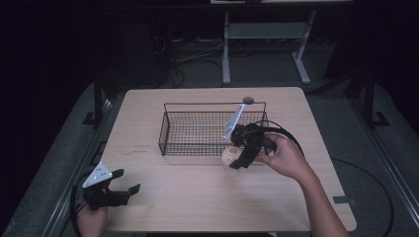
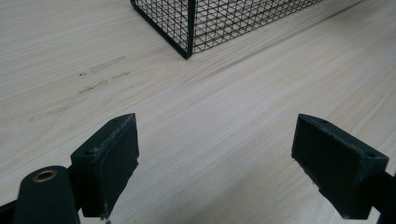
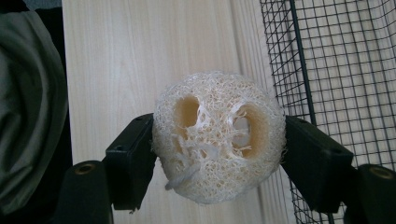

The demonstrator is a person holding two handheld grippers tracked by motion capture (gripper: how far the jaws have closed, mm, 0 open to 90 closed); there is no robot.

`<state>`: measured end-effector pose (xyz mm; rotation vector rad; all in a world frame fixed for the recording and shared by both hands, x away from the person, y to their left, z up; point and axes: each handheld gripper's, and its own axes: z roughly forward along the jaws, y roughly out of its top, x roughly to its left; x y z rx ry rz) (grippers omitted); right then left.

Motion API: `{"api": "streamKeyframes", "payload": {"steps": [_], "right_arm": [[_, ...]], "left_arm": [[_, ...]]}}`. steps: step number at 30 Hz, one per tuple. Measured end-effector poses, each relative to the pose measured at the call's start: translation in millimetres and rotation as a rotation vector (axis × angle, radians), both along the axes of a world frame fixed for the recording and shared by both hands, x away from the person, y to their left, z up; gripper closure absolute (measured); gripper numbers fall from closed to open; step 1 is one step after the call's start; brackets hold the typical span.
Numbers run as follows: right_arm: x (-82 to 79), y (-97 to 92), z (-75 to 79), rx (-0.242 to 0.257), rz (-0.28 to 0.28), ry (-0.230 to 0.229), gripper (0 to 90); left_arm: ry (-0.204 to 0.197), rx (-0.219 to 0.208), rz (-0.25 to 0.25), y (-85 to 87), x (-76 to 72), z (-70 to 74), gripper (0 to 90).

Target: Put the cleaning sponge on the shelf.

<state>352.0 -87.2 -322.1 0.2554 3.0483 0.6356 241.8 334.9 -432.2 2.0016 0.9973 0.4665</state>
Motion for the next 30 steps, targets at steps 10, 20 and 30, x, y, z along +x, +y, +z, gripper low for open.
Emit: {"api": "streamKeyframes", "payload": {"steps": [10, 20, 30], "right_arm": [[16.1, 2.7, 13.1, 0.002, -0.012, 0.001, 29.4], [33.7, 4.9, 26.6, 0.002, -0.026, -0.005, 29.4], [47.0, 7.6, 33.3, -0.01, -0.048, -0.012, 29.4]], "left_arm": [[-0.001, -0.002, 0.001, 0.4, 0.0, 0.1, 13.7], [-0.001, -0.003, 0.0, 0.5, -0.5, 0.6, 13.7], [-0.001, -0.005, 0.0, 0.2, -0.3, 0.5, 13.7]]}}
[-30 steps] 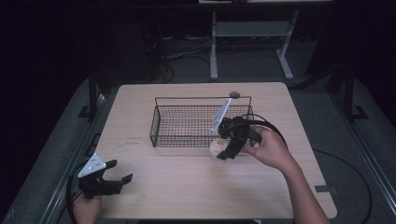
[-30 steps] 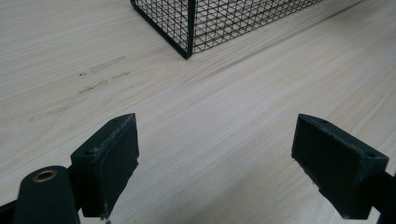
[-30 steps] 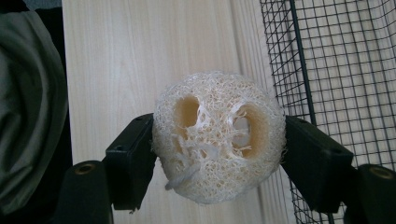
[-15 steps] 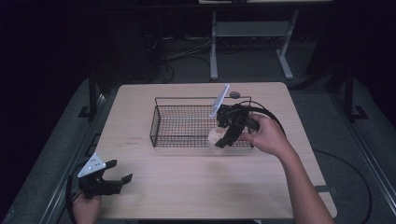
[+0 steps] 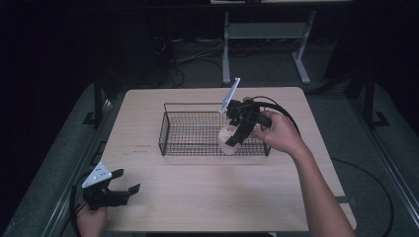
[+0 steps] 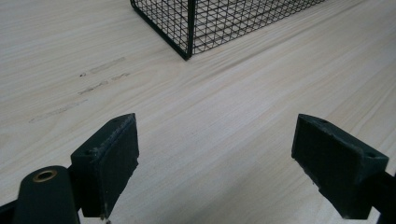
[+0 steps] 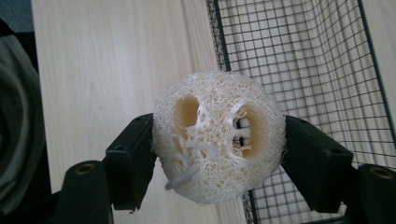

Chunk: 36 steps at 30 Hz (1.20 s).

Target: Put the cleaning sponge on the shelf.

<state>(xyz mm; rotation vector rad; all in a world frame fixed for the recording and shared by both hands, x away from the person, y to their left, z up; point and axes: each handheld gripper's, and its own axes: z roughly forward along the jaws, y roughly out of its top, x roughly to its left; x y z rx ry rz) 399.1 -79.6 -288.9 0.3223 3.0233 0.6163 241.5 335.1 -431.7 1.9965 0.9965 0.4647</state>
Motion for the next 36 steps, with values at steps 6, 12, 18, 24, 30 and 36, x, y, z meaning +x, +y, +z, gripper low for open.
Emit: {"api": "streamKeyframes", "payload": {"steps": [6, 12, 18, 24, 30, 36], "right_arm": [[8.8, -1.2, 1.6, -0.002, -0.01, 0.003, 29.4], [16.6, -2.0, 6.8, 0.006, -0.023, 0.004, 29.5], [24.6, -2.0, 8.9, 0.0, -0.046, 0.003, 29.4], [33.4, 0.9, 5.9, -0.005, -0.051, 0.003, 29.4], [43.1, -0.3, -0.6, -0.003, -0.073, 0.016, 29.4], [53.2, -3.7, -6.6, -0.001, -0.097, 0.026, 29.4]], "left_arm": [[0.0, 0.0, -0.002, -0.4, 0.0, -0.1, 13.7], [0.0, -0.001, -0.002, -0.1, 0.0, 0.0, 13.7], [0.001, -0.002, -0.004, -0.5, 0.1, -0.2, 13.7], [0.001, -0.002, -0.002, 0.3, -0.1, -0.1, 13.7], [0.001, -0.001, -0.003, 0.7, 0.0, -0.1, 13.7], [0.002, -0.003, -0.003, 0.6, 0.0, -0.3, 13.7]]}}
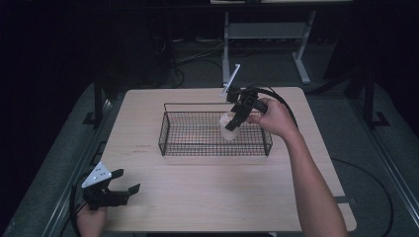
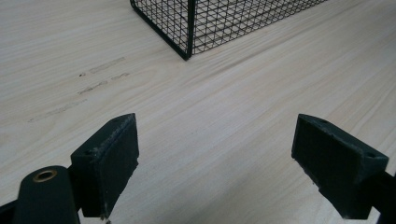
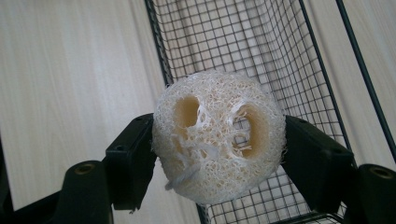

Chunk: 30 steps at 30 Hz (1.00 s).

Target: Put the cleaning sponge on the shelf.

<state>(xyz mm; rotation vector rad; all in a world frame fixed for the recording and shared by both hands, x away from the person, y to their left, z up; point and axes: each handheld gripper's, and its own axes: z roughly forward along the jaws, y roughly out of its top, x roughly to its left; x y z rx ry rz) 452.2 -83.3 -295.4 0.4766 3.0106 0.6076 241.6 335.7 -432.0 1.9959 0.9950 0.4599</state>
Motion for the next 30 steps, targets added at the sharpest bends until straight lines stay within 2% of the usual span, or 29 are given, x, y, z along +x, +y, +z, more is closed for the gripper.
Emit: {"api": "streamKeyframes", "payload": {"steps": [6, 14, 20, 24, 30], "right_arm": [[7.1, -3.9, -4.7, 0.003, -0.028, 0.0, 29.4], [12.4, -3.2, -12.5, -0.009, -0.029, 0.007, 29.4], [17.7, -9.0, -24.9, 0.015, -0.054, 0.04, 29.3], [19.9, -11.6, -33.6, -0.006, -0.064, 0.047, 29.3], [22.1, -7.5, -38.8, -0.009, -0.068, 0.049, 29.4]], "left_arm": [[0.002, -0.003, 0.002, 0.8, 0.0, -0.3, 13.7], [0.001, -0.001, 0.001, 0.2, 0.0, -0.3, 13.7], [0.002, 0.001, -0.001, 0.6, -0.1, -0.5, 13.7], [0.003, 0.002, -0.001, 0.4, 0.2, -0.7, 13.7], [0.003, 0.001, -0.001, 0.5, -0.2, -0.5, 13.7]]}}
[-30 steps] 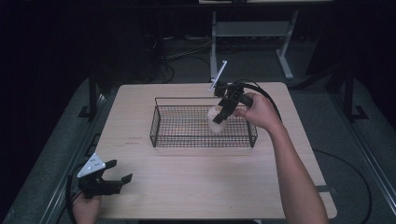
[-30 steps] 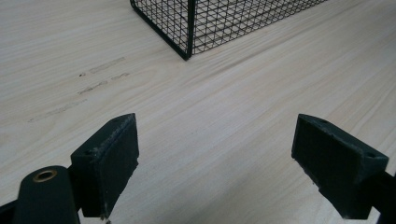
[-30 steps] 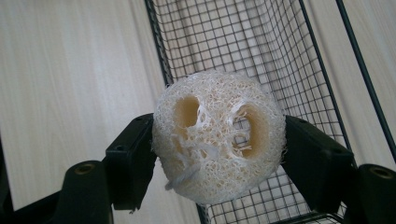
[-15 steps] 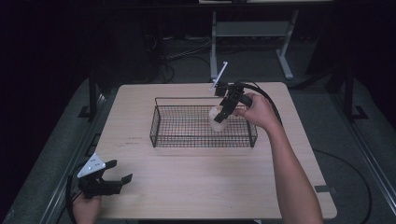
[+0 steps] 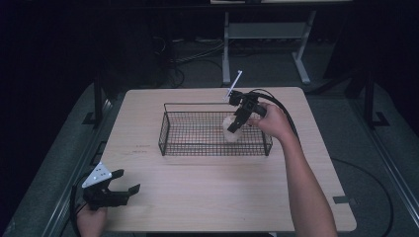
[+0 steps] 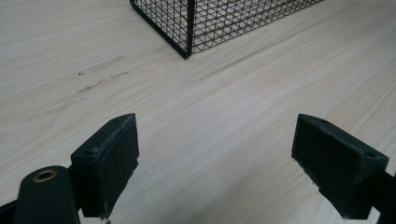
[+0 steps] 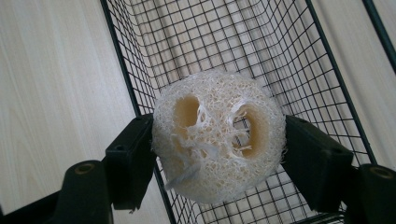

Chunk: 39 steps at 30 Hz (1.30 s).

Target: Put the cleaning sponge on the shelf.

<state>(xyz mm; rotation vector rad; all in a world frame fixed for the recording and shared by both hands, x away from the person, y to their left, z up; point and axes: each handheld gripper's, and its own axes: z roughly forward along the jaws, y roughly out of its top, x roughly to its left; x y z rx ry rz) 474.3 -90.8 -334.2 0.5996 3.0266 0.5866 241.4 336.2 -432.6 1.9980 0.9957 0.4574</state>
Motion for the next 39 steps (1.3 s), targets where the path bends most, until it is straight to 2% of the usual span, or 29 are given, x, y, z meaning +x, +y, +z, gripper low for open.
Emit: {"api": "streamKeyframes", "payload": {"steps": [9, 12, 14, 24, 29, 33, 39], "right_arm": [[3.1, 8.2, -11.0, -0.015, 0.007, 0.018, 29.2], [4.6, 9.1, -13.3, -0.005, 0.002, 0.021, 29.3], [5.6, 7.9, -16.1, 0.017, -0.007, 0.037, 29.3], [7.4, 5.1, -29.4, 0.003, -0.02, 0.036, 29.3], [8.3, 2.4, -34.8, 0.044, -0.033, 0.046, 29.3], [7.9, 1.0, -41.6, 0.023, -0.033, 0.049, 29.3], [8.9, -2.4, -47.0, 0.041, -0.046, 0.059, 29.3]], "left_arm": [[-0.001, -0.002, 0.003, 1.2, 0.2, -0.3, 13.7], [-0.002, -0.001, 0.003, 1.4, 0.1, -0.2, 13.7], [-0.001, -0.002, 0.004, 1.6, 0.2, -0.2, 13.7], [0.002, 0.0, 0.002, 0.4, 0.7, -0.8, 13.7], [0.0, -0.002, 0.001, 1.0, 0.3, -0.5, 13.7], [0.001, -0.001, 0.001, 0.9, 0.5, -0.6, 13.7], [0.001, -0.003, 0.004, 1.0, 0.4, -0.6, 13.6]]}}
